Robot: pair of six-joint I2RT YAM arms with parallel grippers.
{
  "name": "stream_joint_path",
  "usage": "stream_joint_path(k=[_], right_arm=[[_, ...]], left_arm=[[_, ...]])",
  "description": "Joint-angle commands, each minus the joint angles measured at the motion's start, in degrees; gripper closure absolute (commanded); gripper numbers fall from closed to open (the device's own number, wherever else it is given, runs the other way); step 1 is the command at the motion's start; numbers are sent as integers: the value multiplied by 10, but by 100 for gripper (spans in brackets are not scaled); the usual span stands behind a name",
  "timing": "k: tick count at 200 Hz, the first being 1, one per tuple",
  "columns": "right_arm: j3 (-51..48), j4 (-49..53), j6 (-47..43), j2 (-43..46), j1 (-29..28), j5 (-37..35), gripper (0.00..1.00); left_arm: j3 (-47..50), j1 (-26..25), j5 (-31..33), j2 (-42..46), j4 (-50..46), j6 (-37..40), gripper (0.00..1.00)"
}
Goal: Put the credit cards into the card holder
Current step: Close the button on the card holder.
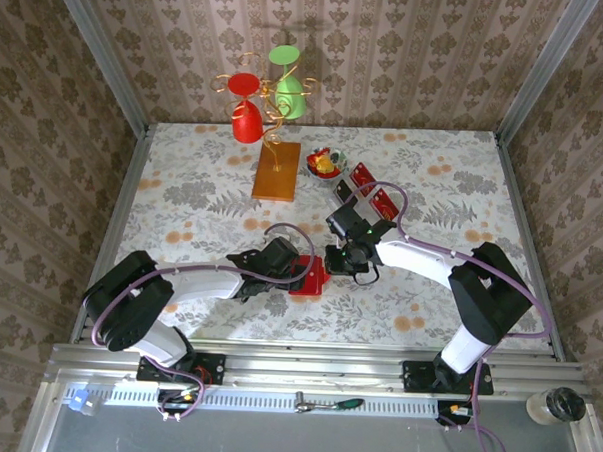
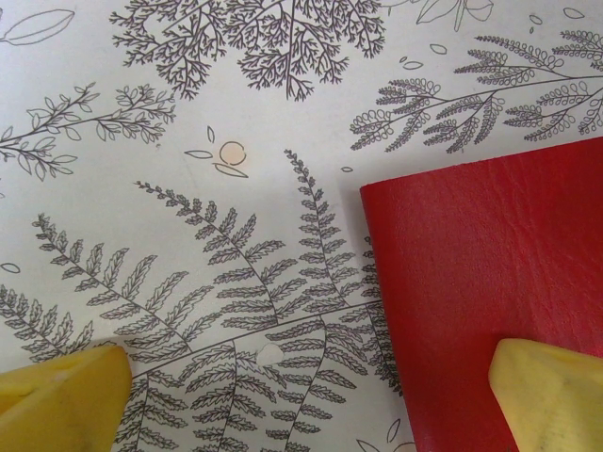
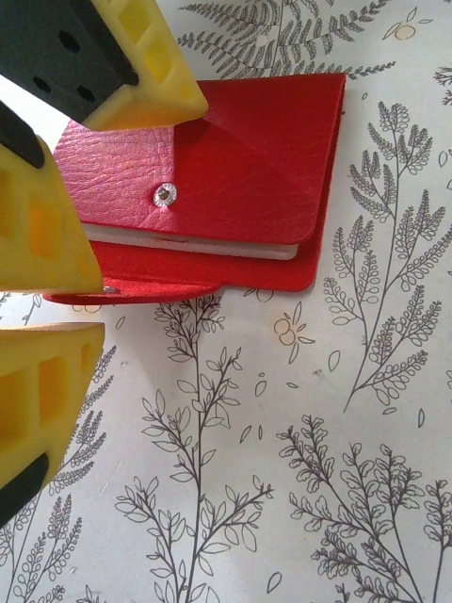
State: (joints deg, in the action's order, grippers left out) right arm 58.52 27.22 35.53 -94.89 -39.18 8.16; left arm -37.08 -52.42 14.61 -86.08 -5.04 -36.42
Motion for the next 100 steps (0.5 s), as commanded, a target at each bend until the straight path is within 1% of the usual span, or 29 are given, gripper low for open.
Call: stream_joint_path(k=[1,39,64,100], right_arm=[[14,-1,-4,-10,-2,15,86],[11,-12,1,-8,-2,27,94],[9,-25,6,-7,-2,47,100],[0,-69,28,-7,-1,89,100]], left_arm=[[18,-5,-12,-9,-18,-6,0],[18,-5,-12,-8,-18,-6,0],[19,-5,-12,-7,-17,-7,0],[20,-5,-12,-5,-17,-6,0]])
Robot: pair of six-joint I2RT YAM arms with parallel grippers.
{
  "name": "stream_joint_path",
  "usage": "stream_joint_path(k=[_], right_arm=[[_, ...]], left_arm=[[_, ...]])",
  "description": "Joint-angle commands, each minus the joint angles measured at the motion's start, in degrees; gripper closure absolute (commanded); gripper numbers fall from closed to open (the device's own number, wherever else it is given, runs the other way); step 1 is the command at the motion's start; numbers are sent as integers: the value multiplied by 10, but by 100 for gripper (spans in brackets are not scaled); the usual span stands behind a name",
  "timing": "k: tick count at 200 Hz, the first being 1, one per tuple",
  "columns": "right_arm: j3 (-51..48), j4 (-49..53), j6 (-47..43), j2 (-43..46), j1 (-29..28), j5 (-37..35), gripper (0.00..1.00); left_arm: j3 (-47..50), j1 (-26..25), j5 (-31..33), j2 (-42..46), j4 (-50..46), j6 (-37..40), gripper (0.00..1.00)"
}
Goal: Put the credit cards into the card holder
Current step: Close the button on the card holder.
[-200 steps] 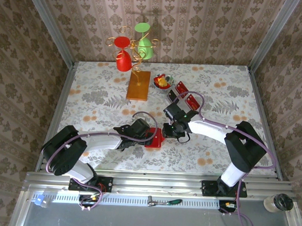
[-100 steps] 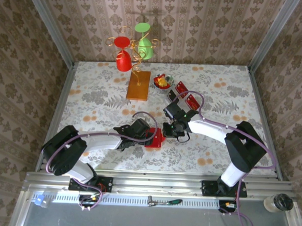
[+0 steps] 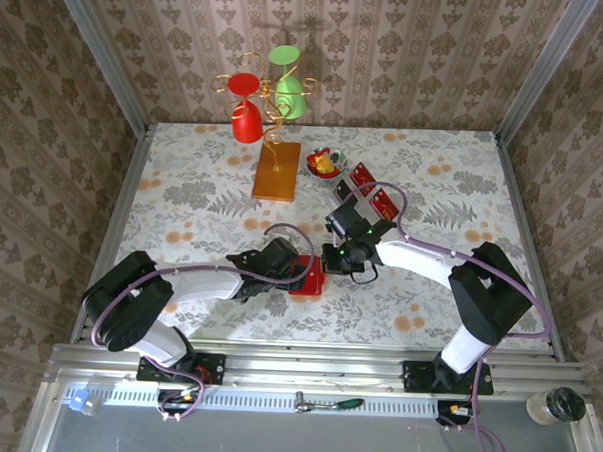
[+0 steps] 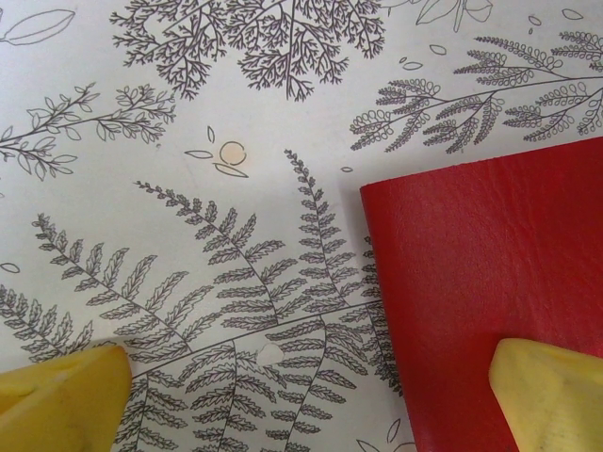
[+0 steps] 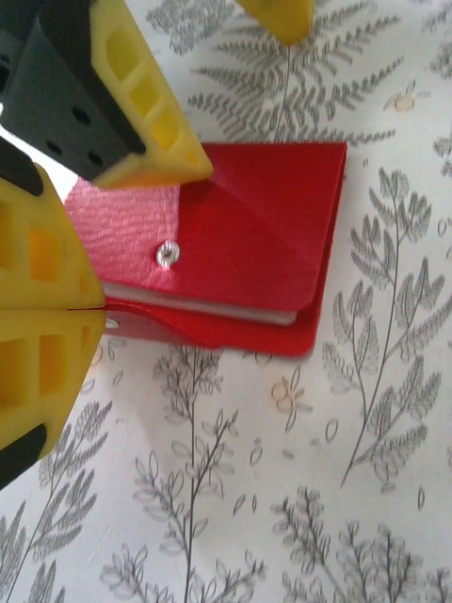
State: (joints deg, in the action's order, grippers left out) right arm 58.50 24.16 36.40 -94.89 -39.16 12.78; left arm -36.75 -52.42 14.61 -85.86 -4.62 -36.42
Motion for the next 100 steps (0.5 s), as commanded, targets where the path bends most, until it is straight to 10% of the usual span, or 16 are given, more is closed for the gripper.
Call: stream_joint_path(k=[1,100], right_arm=[[0,-40,21,-7,-1,44,100],[-8,-134,78,-67,-4,97,100]], left_arm=[[16,-5,-13,-7,-21,-6,0],[11,-5,-14,-10,-23,-6,0]])
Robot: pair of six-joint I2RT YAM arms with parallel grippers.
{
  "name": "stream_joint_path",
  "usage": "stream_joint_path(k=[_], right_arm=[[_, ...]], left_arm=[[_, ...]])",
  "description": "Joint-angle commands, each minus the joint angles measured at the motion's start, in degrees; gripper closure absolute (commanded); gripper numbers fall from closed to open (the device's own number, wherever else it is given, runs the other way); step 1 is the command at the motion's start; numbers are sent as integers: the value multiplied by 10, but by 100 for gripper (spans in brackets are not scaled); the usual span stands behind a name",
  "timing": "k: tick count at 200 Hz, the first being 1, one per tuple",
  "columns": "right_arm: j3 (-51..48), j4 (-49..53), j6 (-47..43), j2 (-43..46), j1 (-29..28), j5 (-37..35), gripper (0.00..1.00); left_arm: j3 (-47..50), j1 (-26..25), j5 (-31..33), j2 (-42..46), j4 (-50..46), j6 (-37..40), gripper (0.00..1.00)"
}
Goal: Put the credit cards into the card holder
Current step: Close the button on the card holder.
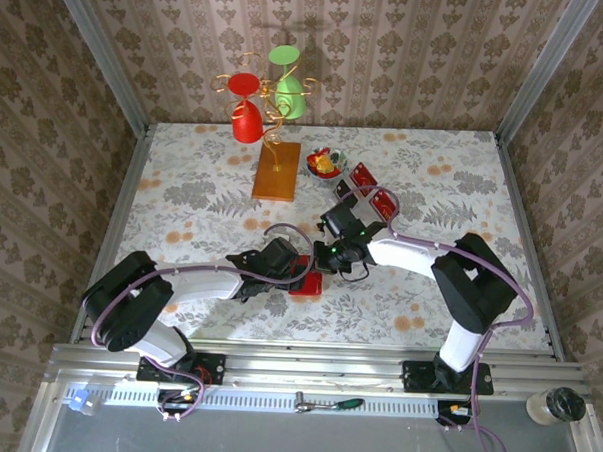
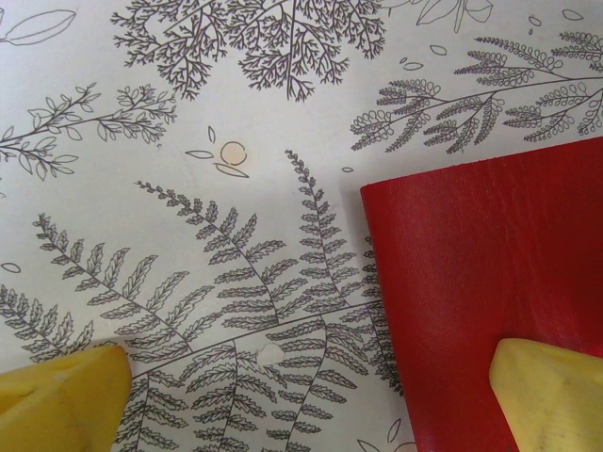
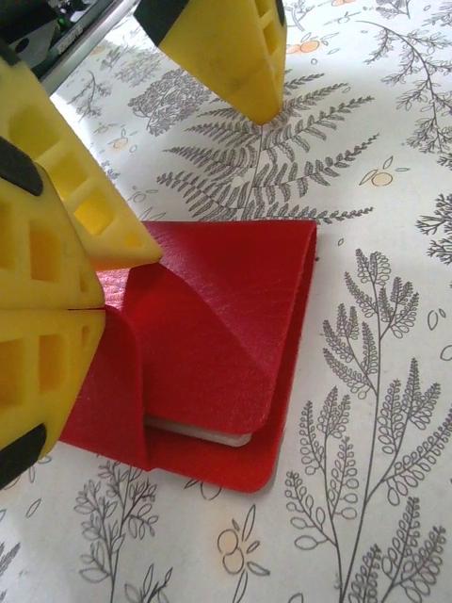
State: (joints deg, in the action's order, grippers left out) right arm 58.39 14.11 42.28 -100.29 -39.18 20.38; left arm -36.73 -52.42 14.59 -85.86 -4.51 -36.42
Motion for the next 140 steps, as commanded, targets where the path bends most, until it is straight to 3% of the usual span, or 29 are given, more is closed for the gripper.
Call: stream_joint_path(k=[1,140], right_arm=[[-7,-33,19,-13,-4,21,100],[-70,-63,46,-33,-9,-1,100]], left_arm=[[10,-5,-14,-10,-24,-7,0],[14,-5,-15,-10,-22,-8,0]])
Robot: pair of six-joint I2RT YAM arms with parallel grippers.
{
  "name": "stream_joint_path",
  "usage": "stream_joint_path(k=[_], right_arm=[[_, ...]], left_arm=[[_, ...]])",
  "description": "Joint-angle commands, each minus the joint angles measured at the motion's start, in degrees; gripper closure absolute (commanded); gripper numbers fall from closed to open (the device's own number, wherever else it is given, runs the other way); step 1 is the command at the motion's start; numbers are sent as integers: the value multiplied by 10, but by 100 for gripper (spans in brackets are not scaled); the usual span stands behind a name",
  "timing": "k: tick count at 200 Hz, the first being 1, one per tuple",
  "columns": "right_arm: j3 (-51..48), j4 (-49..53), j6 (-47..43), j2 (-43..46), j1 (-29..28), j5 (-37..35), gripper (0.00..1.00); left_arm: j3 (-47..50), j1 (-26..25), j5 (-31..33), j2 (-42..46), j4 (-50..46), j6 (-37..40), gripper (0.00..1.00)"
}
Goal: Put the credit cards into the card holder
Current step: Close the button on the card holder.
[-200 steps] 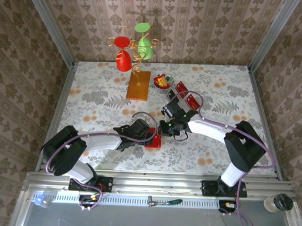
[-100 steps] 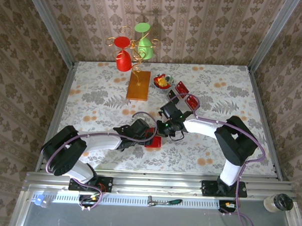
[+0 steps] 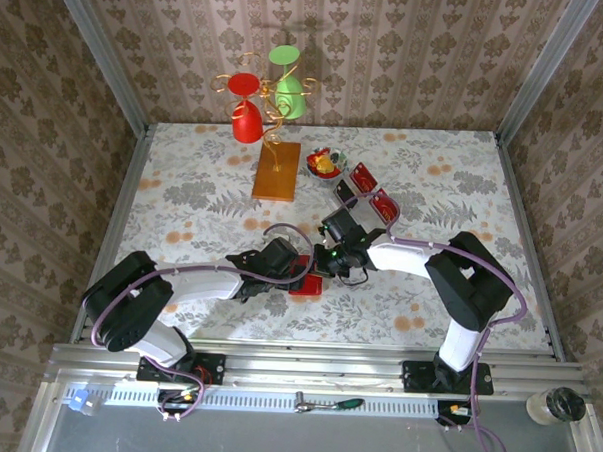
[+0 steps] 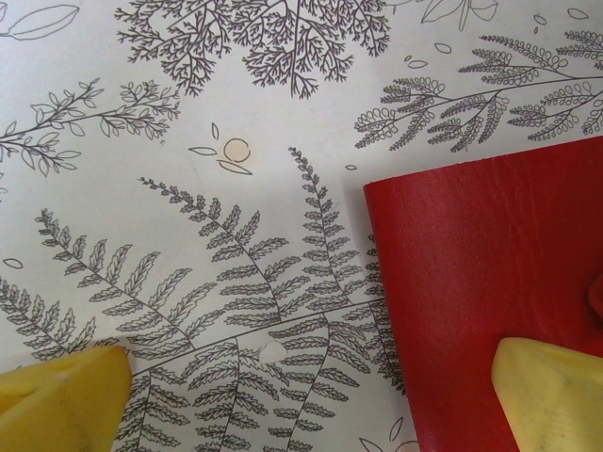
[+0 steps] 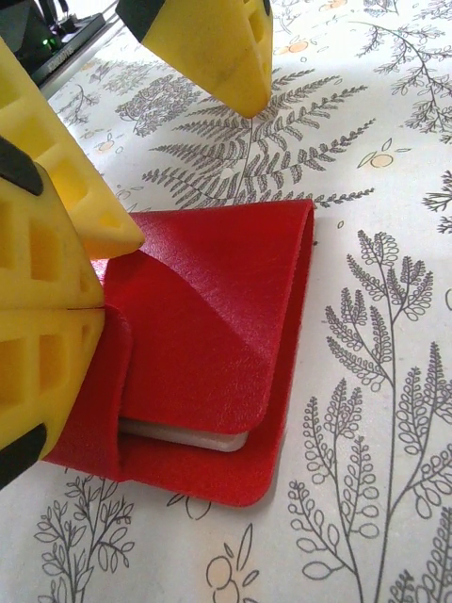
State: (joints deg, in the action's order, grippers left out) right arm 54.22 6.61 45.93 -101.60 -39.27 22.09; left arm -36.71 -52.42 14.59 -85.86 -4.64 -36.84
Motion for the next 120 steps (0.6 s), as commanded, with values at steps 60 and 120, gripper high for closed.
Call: stream_joint_path(k=[60,120], right_arm=[[-71,3,41,-19,-2,-52,100],[-94,-30,66,-19,12,-32,100]], left_arm=[[13,-5,-15,-8,-22,-5,0],[13,-6,-15,-6,-24,-5,0]])
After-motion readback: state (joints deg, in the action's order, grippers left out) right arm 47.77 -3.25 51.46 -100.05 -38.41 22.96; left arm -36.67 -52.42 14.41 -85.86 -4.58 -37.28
